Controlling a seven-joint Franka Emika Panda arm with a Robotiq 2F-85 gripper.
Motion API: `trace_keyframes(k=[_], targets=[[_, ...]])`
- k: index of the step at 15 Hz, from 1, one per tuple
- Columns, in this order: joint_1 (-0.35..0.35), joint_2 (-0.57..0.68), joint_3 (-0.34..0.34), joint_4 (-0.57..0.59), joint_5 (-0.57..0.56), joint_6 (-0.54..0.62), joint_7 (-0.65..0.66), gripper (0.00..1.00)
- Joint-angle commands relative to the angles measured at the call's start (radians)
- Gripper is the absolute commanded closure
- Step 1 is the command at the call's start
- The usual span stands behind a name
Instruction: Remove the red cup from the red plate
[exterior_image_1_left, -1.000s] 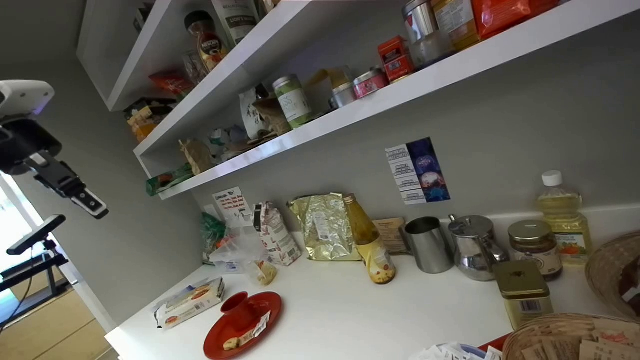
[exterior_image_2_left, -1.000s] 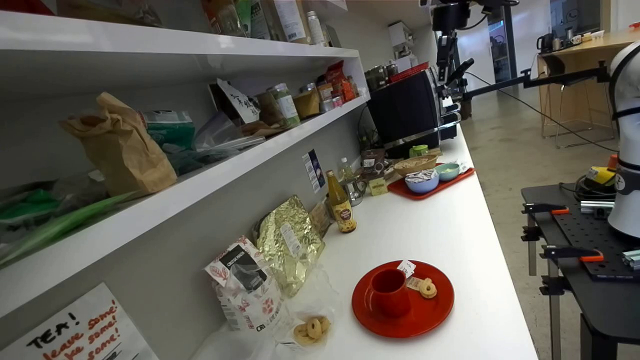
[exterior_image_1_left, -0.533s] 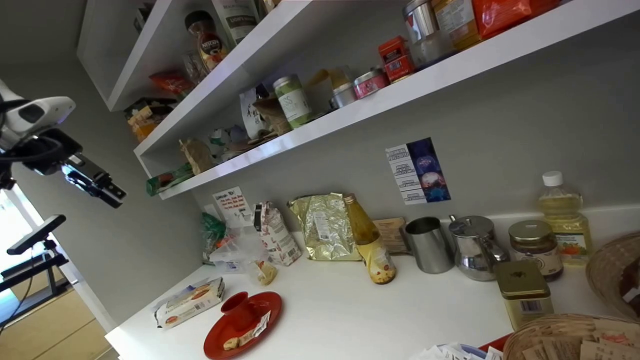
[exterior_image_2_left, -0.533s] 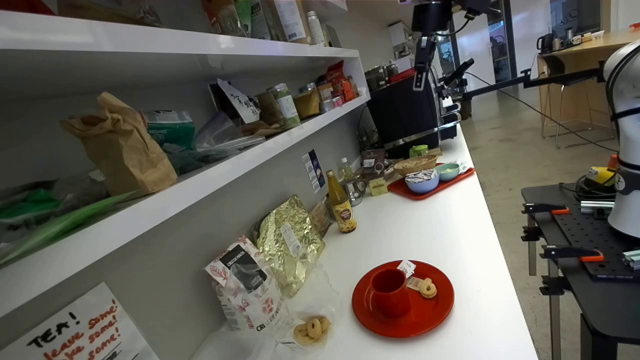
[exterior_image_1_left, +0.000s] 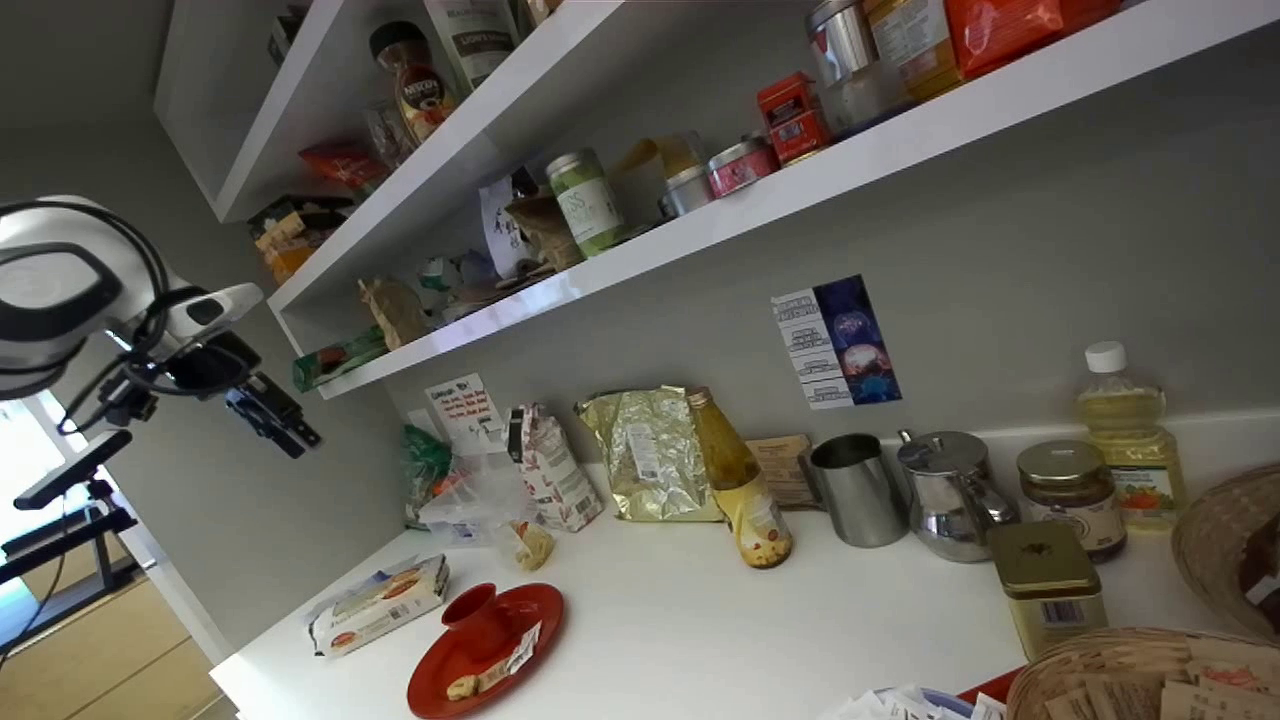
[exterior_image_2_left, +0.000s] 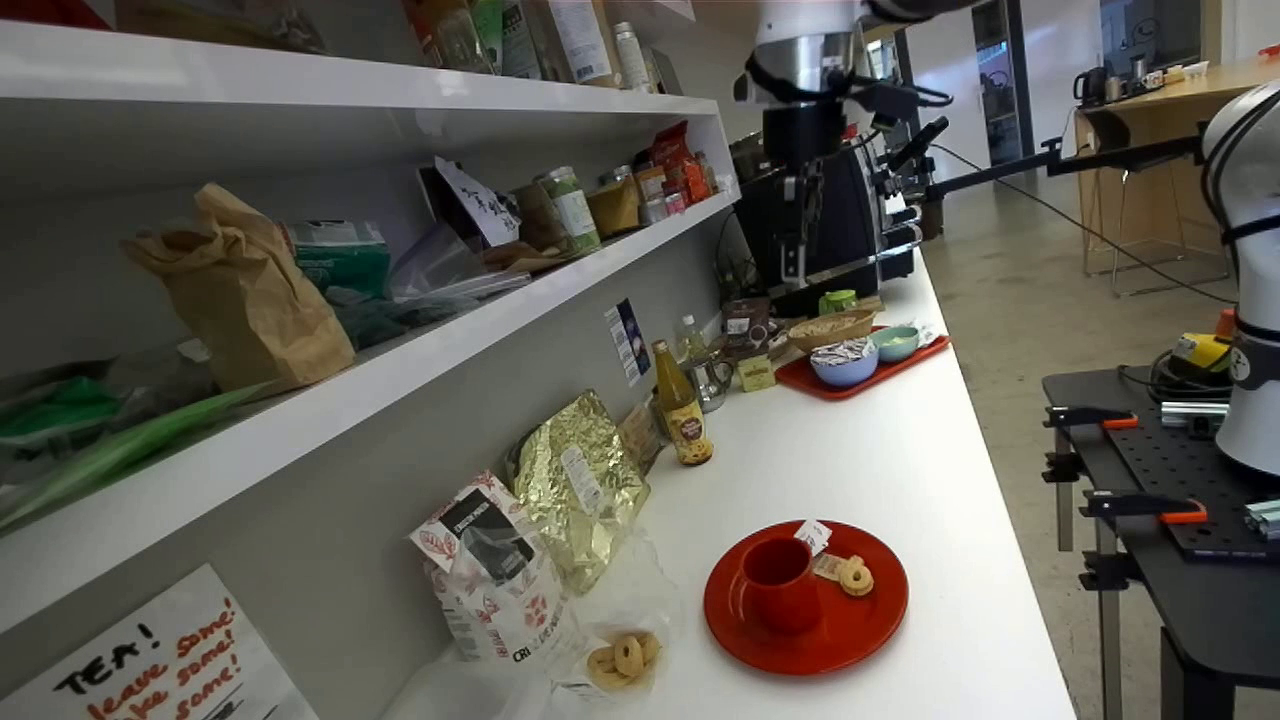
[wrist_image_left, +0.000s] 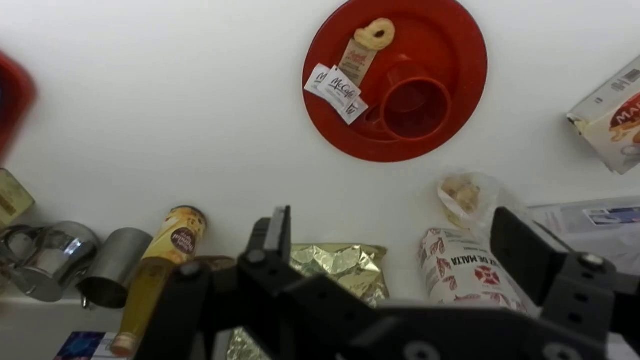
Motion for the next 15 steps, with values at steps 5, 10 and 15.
trace_keyframes(k=[5,10,15], targets=[[0.072,0.397,0.057,0.198,-0.128,-0.065,0.267,0.0],[0.146,0.555,-0.003,0.307,-0.121,-0.118,0.318,0.0],[0.191,0.701,-0.077,0.421,-0.099,-0.155,0.327,0.0]])
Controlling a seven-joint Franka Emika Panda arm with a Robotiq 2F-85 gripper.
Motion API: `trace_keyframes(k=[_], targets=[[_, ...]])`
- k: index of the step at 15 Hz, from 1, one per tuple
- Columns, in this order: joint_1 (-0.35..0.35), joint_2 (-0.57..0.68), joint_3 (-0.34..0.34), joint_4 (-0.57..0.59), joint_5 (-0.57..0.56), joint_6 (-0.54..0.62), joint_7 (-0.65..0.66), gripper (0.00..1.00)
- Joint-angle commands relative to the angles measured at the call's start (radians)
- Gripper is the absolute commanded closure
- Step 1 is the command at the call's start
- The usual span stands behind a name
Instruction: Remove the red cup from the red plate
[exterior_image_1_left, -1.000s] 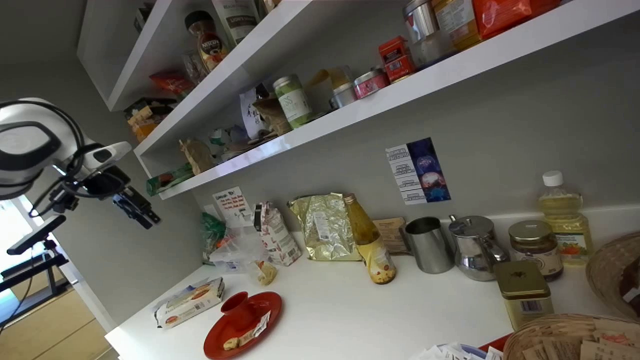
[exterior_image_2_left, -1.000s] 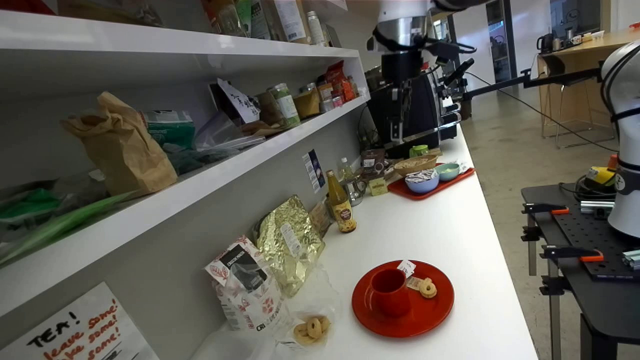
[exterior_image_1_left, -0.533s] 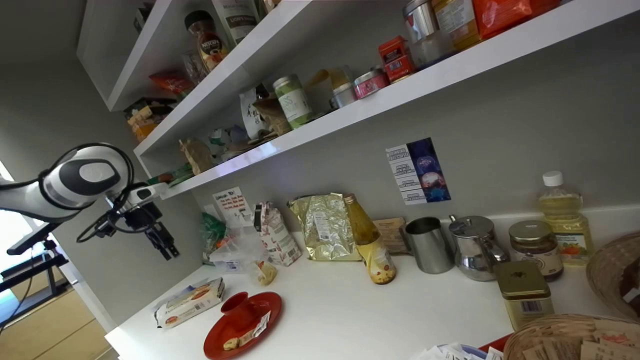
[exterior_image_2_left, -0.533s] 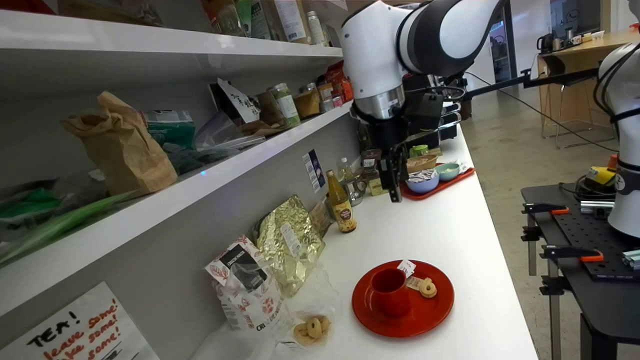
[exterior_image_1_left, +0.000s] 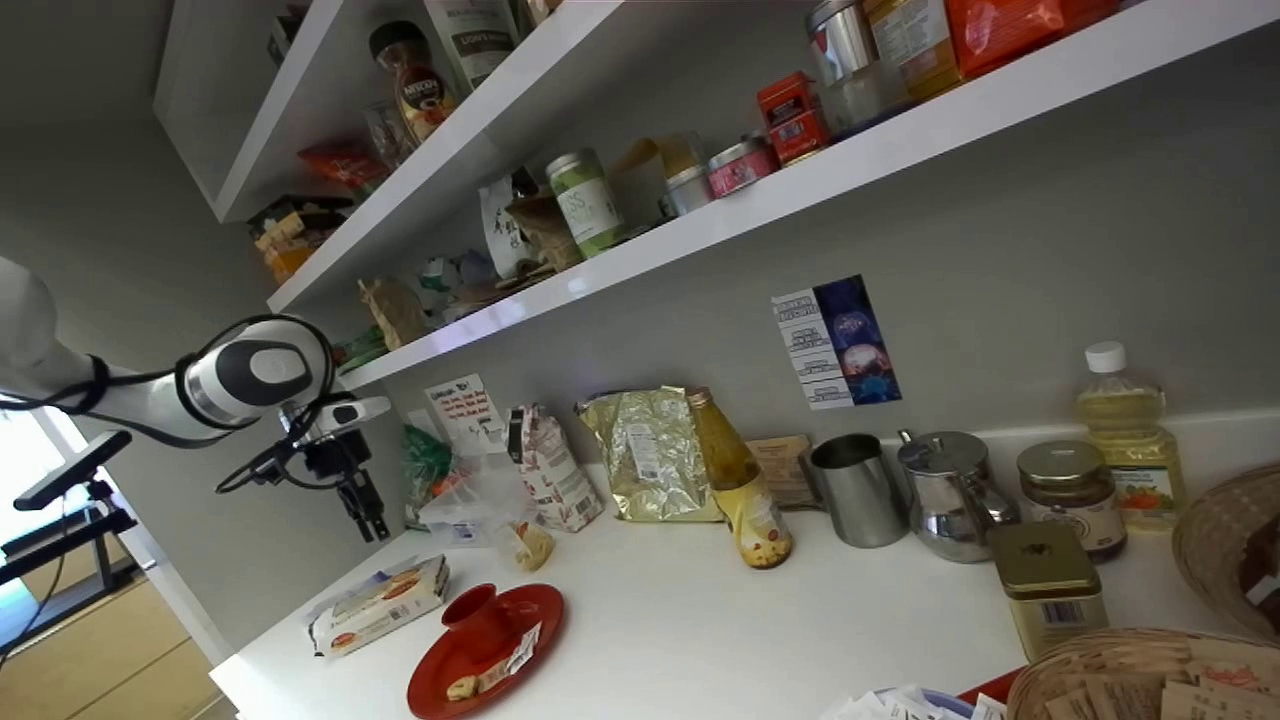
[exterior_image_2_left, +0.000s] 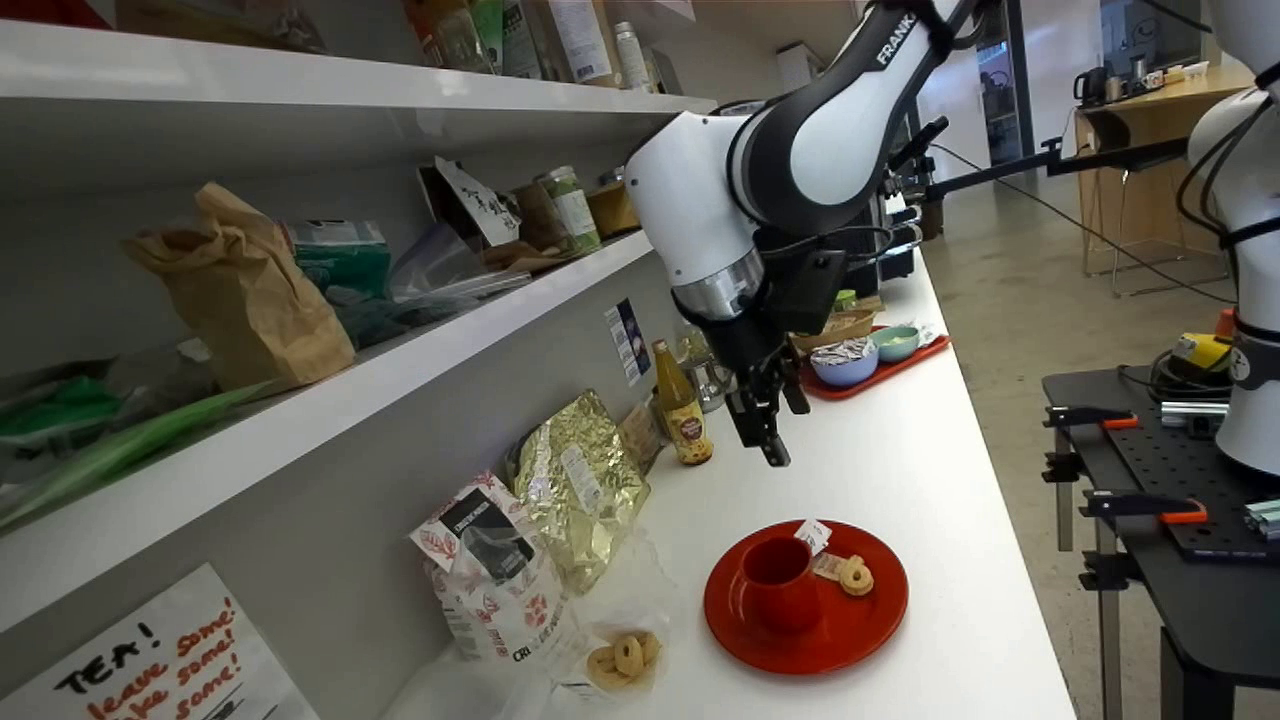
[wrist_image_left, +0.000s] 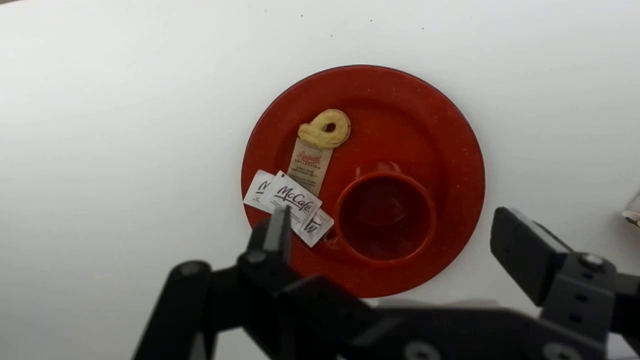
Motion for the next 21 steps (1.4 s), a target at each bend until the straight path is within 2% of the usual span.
trace_keyframes(k=[1,9,16,21], targets=[[0.046,0.131,-0.06,0.124,0.01,-0.051,0.018,0.0],[0.087,0.283,-0.11,0.189,0.078,-0.078,-0.011,0.0],[0.066,0.325,-0.157,0.195,0.14,-0.104,-0.031,0.0],[0.047,0.342,-0.204,0.273,0.146,-0.152,-0.014,0.0]])
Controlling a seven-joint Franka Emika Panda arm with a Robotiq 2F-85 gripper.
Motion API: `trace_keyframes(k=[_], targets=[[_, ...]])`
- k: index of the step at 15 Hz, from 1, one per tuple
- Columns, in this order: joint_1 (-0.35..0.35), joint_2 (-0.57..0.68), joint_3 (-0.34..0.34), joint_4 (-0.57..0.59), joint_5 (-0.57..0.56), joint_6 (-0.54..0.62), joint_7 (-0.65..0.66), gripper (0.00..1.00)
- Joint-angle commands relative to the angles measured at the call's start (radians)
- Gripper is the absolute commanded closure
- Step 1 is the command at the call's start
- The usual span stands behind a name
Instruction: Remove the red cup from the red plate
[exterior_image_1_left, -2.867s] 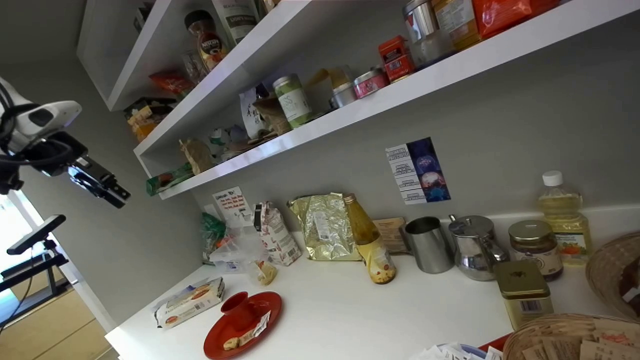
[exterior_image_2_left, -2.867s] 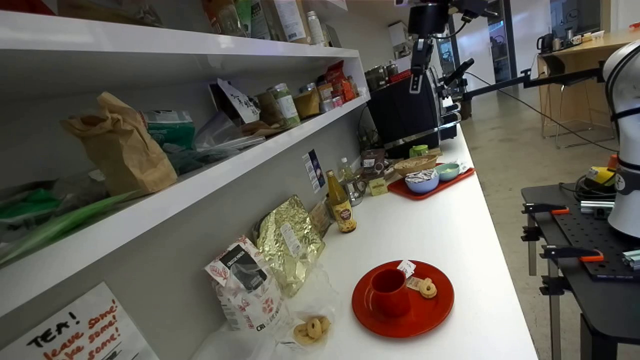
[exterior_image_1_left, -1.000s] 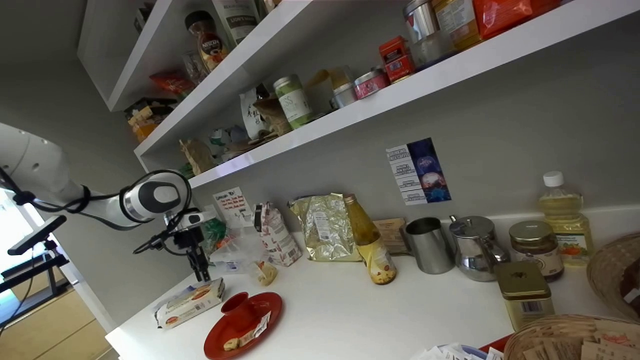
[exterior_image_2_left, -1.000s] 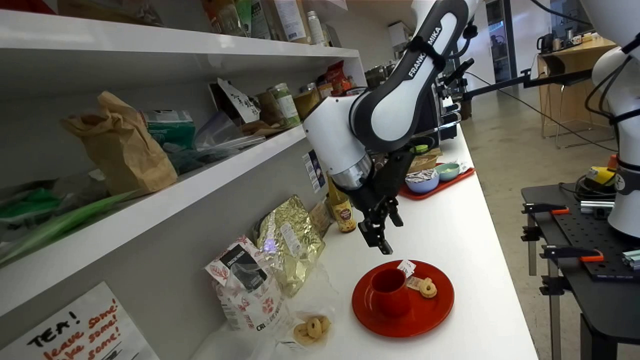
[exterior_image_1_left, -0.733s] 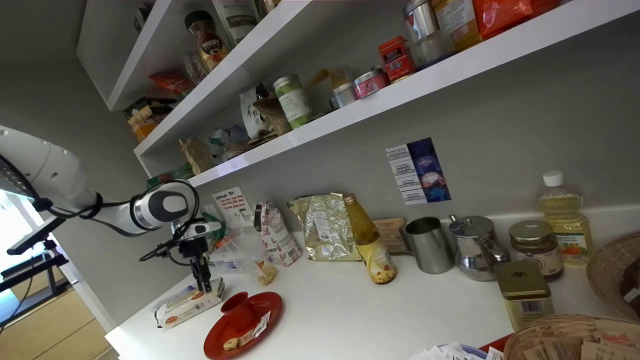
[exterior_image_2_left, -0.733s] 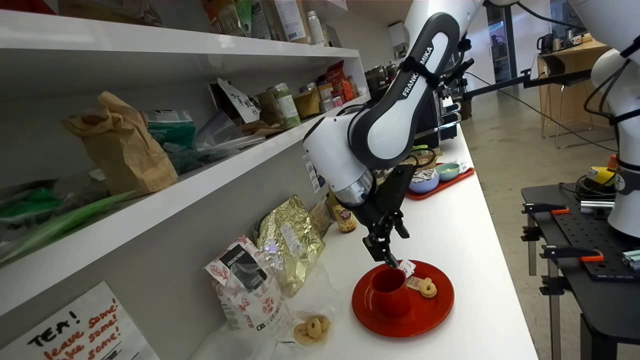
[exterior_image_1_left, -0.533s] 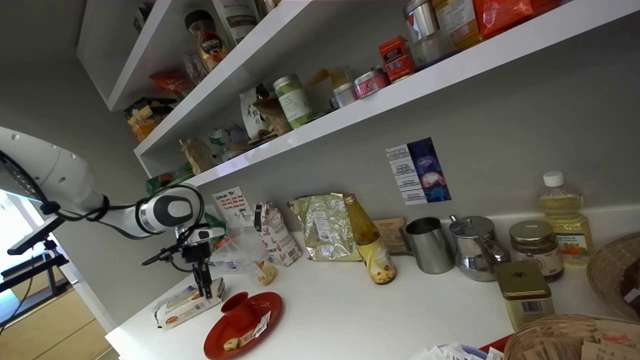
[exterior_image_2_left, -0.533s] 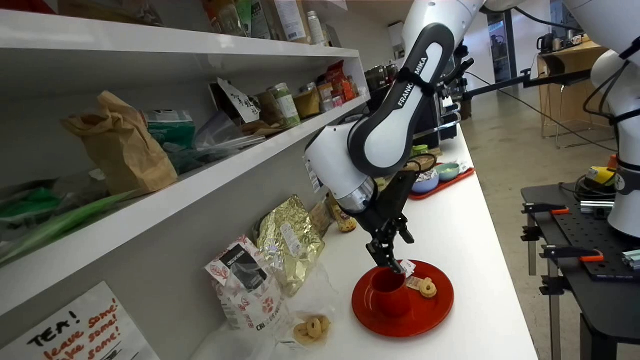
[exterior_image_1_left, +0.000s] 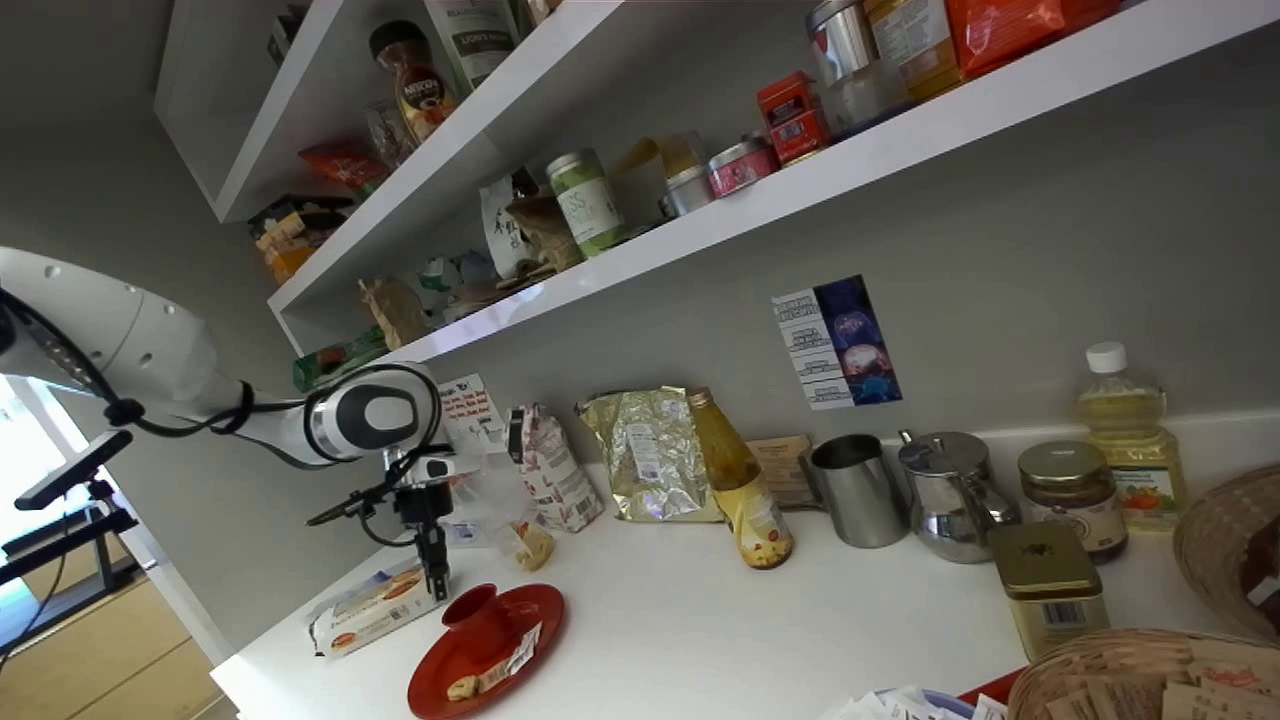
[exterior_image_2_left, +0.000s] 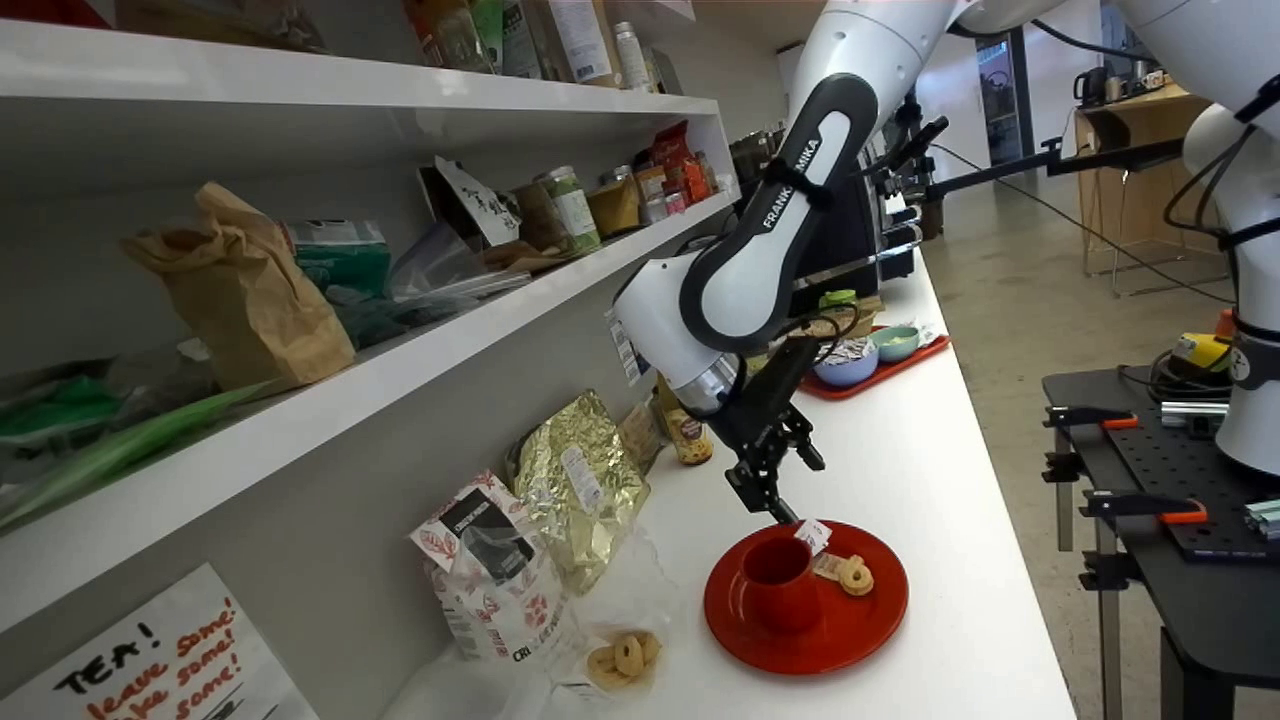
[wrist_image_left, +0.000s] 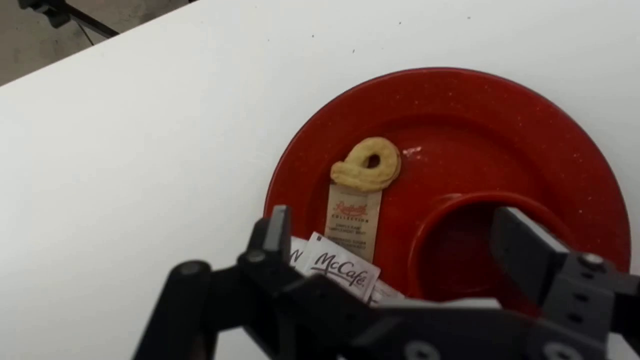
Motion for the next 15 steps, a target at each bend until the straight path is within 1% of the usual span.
trace_keyframes(k=[1,5,11,15], targets=[[-0.002,0.038,-0.022,0.104,0.027,-0.065,0.0,0.0],[0.008,0.084,-0.014,0.161,0.045,-0.092,-0.003,0.0],[0.029,0.154,-0.009,0.187,0.054,-0.107,-0.013,0.0],[0.019,0.187,-0.016,0.204,0.056,-0.116,-0.022,0.0]])
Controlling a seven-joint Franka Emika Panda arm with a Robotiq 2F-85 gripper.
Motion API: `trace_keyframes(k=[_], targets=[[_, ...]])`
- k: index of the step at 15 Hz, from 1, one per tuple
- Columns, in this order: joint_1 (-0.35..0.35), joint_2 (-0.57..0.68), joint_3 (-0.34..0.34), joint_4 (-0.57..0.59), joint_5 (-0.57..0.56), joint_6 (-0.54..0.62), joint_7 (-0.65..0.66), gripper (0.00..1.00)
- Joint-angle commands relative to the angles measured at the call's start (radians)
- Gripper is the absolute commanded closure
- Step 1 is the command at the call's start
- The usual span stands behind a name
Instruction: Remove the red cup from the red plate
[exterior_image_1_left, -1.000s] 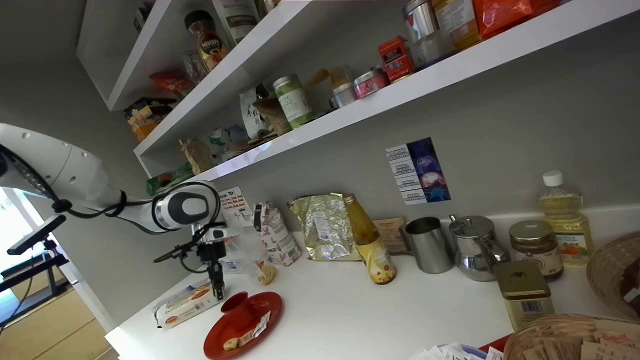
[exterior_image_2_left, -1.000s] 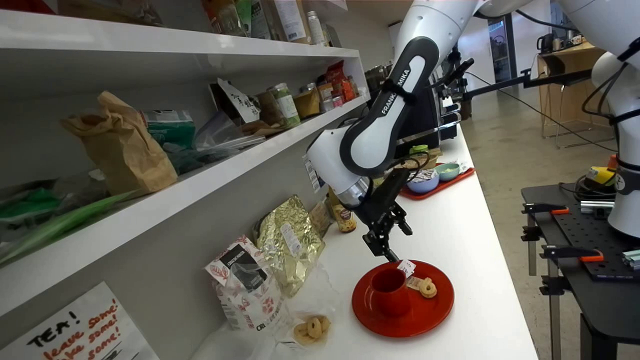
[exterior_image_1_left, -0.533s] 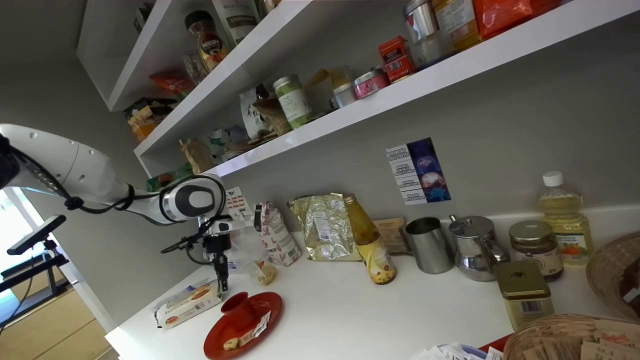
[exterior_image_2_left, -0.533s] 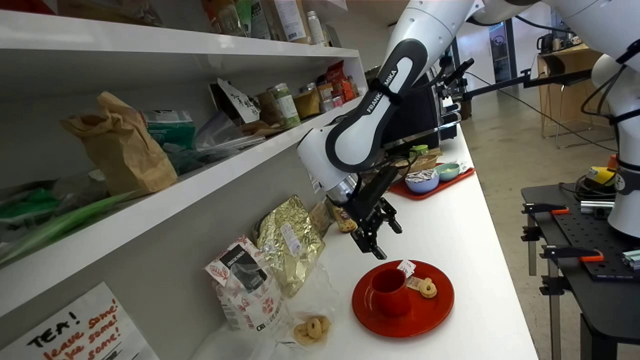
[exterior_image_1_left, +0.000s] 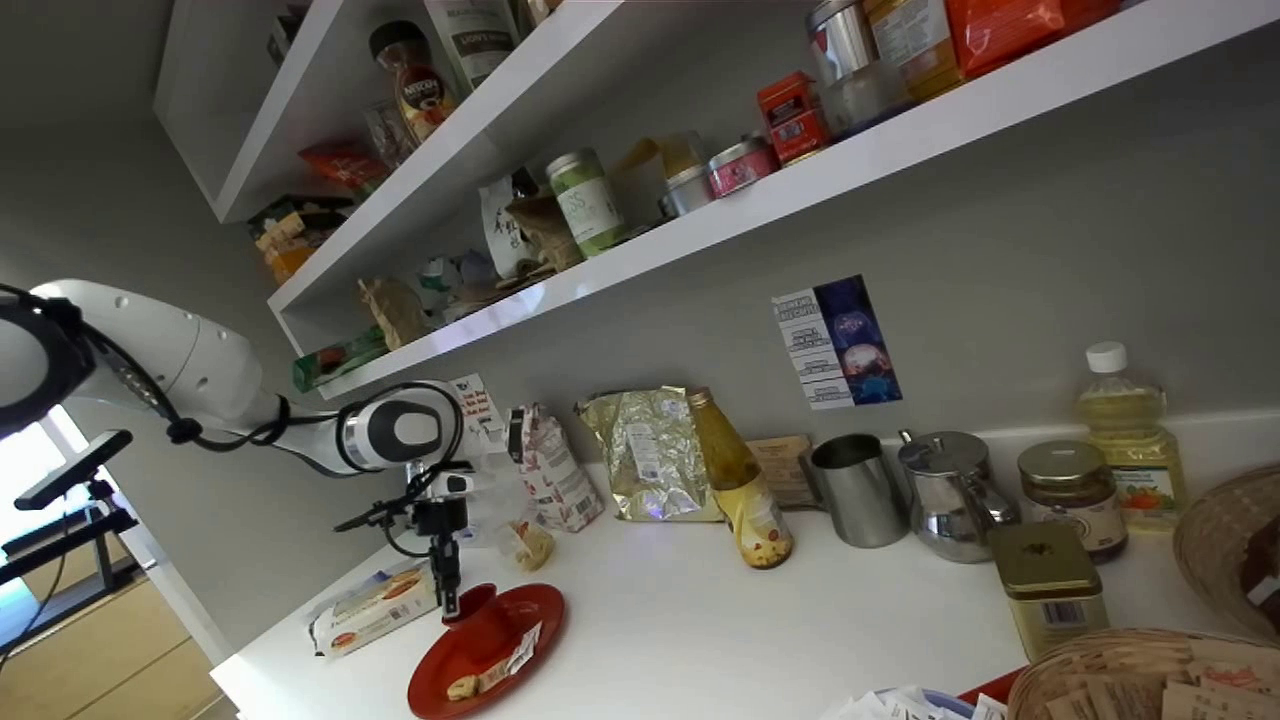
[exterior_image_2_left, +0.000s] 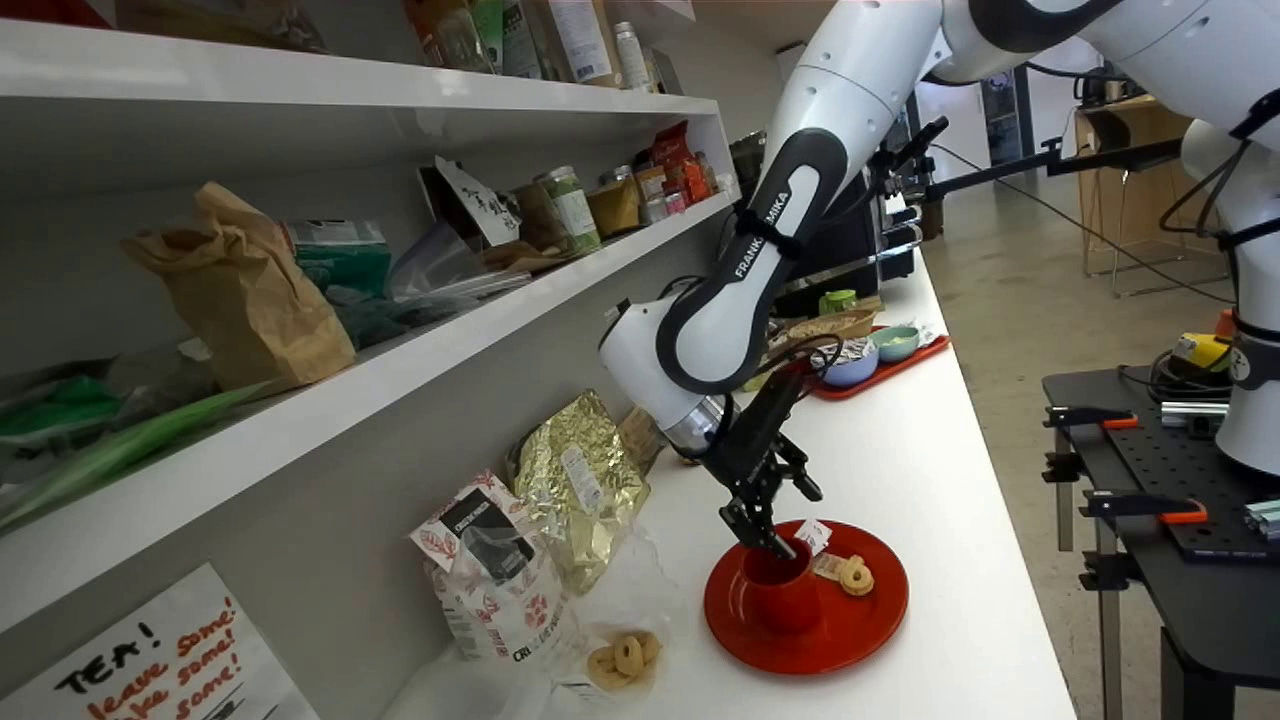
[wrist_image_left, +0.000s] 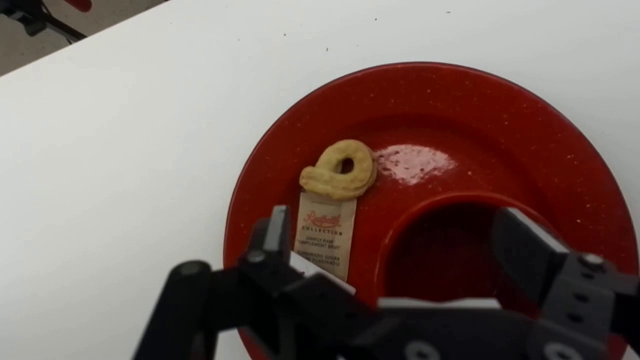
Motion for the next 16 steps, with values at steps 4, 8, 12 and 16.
trace_keyframes(k=[4,8,12,16], targets=[[-0.012,0.072,-0.021,0.101,0.026,-0.068,-0.023,0.0],[-0.018,0.107,-0.023,0.151,0.027,-0.098,-0.028,0.0],[-0.02,0.142,-0.021,0.186,0.028,-0.125,-0.041,0.0],[-0.019,0.172,-0.022,0.21,0.029,-0.145,-0.057,0.0]])
